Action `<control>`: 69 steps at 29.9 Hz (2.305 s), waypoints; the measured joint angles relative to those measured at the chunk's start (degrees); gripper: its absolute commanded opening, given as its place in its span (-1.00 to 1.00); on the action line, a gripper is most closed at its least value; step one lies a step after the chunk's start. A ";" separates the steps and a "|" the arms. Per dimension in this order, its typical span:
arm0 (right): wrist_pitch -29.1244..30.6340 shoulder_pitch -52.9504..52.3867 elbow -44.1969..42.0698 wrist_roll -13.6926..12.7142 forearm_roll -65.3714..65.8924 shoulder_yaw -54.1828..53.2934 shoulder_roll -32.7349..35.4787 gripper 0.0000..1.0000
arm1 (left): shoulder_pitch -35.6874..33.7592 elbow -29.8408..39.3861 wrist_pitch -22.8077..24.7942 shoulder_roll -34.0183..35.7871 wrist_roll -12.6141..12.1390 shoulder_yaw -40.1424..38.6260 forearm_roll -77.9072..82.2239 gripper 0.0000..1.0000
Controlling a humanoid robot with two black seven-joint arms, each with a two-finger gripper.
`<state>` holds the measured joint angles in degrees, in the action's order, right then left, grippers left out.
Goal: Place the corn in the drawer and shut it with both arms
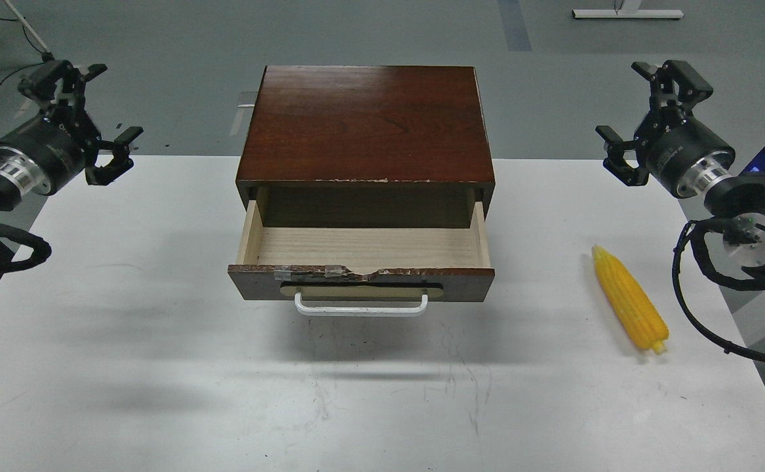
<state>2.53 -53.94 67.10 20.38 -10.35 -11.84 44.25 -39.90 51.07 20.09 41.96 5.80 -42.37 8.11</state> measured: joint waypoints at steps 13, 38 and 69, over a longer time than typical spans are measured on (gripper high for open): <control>0.02 0.24 2.78 -0.35 0.07 -0.04 1.27 1.00 | -0.95 -0.09 -2.34 -3.25 -0.03 -0.68 -0.03 0.96; -0.26 0.91 2.43 0.36 2.86 -0.13 1.19 1.00 | -0.41 -0.09 -2.25 -2.42 0.00 -0.25 0.06 0.96; -3.47 0.35 1.71 0.42 8.29 2.89 1.53 0.99 | -0.17 -0.09 -2.35 -2.45 0.12 -0.11 0.06 0.96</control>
<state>-0.93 -53.59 68.81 20.79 -2.06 -8.95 45.78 -40.08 50.98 17.74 39.51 5.92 -42.48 8.17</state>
